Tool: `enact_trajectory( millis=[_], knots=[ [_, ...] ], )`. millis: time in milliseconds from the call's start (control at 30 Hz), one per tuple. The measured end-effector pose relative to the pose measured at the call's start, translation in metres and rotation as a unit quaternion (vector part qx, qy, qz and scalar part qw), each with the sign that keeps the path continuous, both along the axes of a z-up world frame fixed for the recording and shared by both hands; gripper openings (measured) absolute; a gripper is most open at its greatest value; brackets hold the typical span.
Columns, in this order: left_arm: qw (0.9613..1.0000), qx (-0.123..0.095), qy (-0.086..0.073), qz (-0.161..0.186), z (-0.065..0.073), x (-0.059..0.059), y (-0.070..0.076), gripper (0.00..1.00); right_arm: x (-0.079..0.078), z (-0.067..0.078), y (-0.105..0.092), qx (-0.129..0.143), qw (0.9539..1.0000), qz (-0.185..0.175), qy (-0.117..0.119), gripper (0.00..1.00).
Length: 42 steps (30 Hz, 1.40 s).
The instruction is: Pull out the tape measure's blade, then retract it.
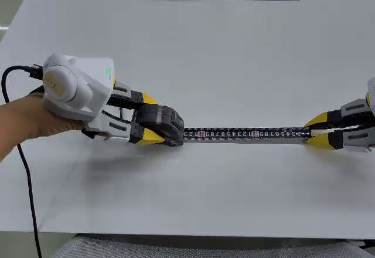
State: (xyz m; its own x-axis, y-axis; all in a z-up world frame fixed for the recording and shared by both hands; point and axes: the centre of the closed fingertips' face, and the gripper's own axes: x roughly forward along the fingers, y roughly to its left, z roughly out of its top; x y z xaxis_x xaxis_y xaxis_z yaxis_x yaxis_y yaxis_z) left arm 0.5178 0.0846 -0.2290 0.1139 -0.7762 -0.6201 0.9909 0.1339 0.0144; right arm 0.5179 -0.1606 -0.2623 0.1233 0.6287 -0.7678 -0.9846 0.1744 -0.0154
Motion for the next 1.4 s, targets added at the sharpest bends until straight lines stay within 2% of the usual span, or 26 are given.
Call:
enact_trajectory(
  millis=[233, 267, 300, 500, 633, 900, 933, 1100, 1133, 1200, 1267, 1400],
  knots=[
    [1.0000, 0.003, -0.002, -0.001, 0.000, 0.000, 0.000, 0.31, -0.003, 0.000, -0.001, 0.004, 0.9999, 0.000, 0.014, 0.11],
    [1.0000, 0.003, -0.001, 0.000, 0.000, 0.000, -0.001, 0.31, -0.004, -0.002, -0.007, -0.010, 0.9997, -0.004, 0.022, 0.11],
    [1.0000, 0.003, -0.001, 0.001, 0.000, 0.000, -0.001, 0.31, -0.002, -0.001, -0.004, 0.001, 0.9998, -0.007, 0.018, 0.10],
    [1.0000, 0.006, -0.002, 0.002, 0.000, -0.001, -0.001, 0.31, -0.006, -0.003, -0.002, 0.004, 0.9996, -0.011, 0.027, 0.12],
    [1.0000, 0.007, -0.003, 0.004, 0.000, -0.001, -0.001, 0.32, -0.007, -0.003, -0.003, 0.007, 0.9993, -0.019, 0.032, 0.16],
    [0.9999, 0.003, -0.002, 0.015, 0.001, 0.000, 0.000, 0.33, -0.009, 0.001, -0.003, 0.010, 0.9990, -0.031, 0.031, 0.21],
    [0.9998, -0.001, 0.002, 0.022, 0.001, 0.000, 0.000, 0.33, -0.010, 0.002, -0.003, 0.012, 0.9988, -0.035, 0.031, 0.21],
    [0.9992, -0.002, 0.002, 0.040, 0.001, 0.002, 0.001, 0.34, -0.011, 0.005, -0.003, 0.018, 0.9980, -0.050, 0.032, 0.22],
    [0.9989, -0.003, -0.001, 0.047, 0.001, 0.003, 0.003, 0.36, -0.012, 0.006, -0.003, 0.020, 0.9979, -0.052, 0.032, 0.22],
    [0.9978, -0.013, 0.006, 0.065, 0.003, 0.004, 0.005, 0.40, -0.012, 0.009, -0.003, 0.023, 0.9974, -0.060, 0.031, 0.24],
    [0.9971, -0.018, 0.008, 0.074, 0.006, 0.003, 0.008, 0.40, -0.013, 0.012, -0.003, 0.031, 0.9963, -0.073, 0.033, 0.25],
    [0.9920, -0.040, 0.020, 0.118, 0.014, 0.003, 0.012, 0.43, -0.013, 0.018, -0.003, 0.048, 0.9937, -0.097, 0.030, 0.28]
  ],
)
